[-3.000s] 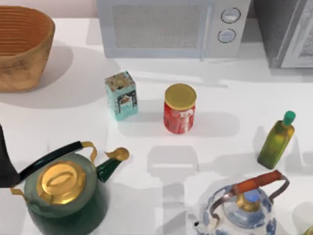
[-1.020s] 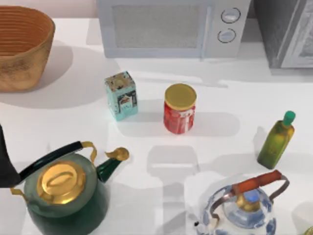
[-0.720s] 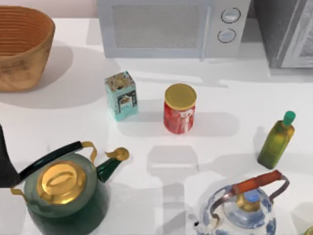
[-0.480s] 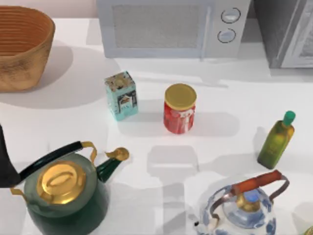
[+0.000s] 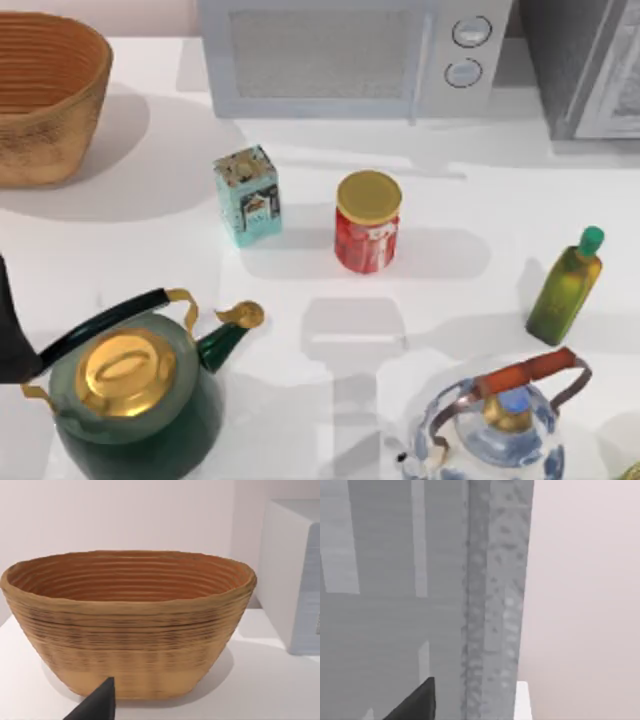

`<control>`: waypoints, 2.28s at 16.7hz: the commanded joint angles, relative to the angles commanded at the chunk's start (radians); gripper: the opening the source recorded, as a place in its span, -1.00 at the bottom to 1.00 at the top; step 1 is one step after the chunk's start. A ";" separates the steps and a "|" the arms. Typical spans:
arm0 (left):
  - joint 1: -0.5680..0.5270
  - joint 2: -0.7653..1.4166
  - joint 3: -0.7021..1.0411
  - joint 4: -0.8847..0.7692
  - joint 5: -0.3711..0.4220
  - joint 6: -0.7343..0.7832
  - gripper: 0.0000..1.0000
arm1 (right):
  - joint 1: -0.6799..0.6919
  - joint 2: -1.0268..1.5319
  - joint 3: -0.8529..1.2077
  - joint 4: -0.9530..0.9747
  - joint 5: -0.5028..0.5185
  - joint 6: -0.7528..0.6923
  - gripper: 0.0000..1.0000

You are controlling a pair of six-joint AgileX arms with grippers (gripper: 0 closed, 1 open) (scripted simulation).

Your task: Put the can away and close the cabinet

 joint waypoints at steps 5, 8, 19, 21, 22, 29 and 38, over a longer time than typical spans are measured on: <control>0.000 0.000 0.000 0.000 0.000 0.000 1.00 | -0.007 -0.070 0.414 -0.499 -0.004 -0.001 1.00; 0.000 0.000 0.000 0.000 0.000 0.000 1.00 | -0.004 -0.112 0.632 -0.765 0.001 0.013 1.00; 0.000 0.000 0.000 0.000 0.000 0.000 1.00 | -0.001 -0.165 0.880 -1.045 0.023 0.039 1.00; 0.000 0.000 0.000 0.000 0.000 0.000 1.00 | 0.008 -0.165 0.884 -1.044 0.034 0.038 1.00; 0.000 0.000 0.000 0.000 0.000 0.000 1.00 | 0.026 -0.166 0.890 -1.043 0.053 0.034 1.00; 0.000 0.000 0.000 0.000 0.000 0.000 1.00 | 0.385 -0.176 0.943 -1.039 0.431 -0.005 1.00; 0.000 0.000 0.000 0.000 0.000 0.000 1.00 | 1.170 -0.201 0.920 -1.070 1.227 0.022 1.00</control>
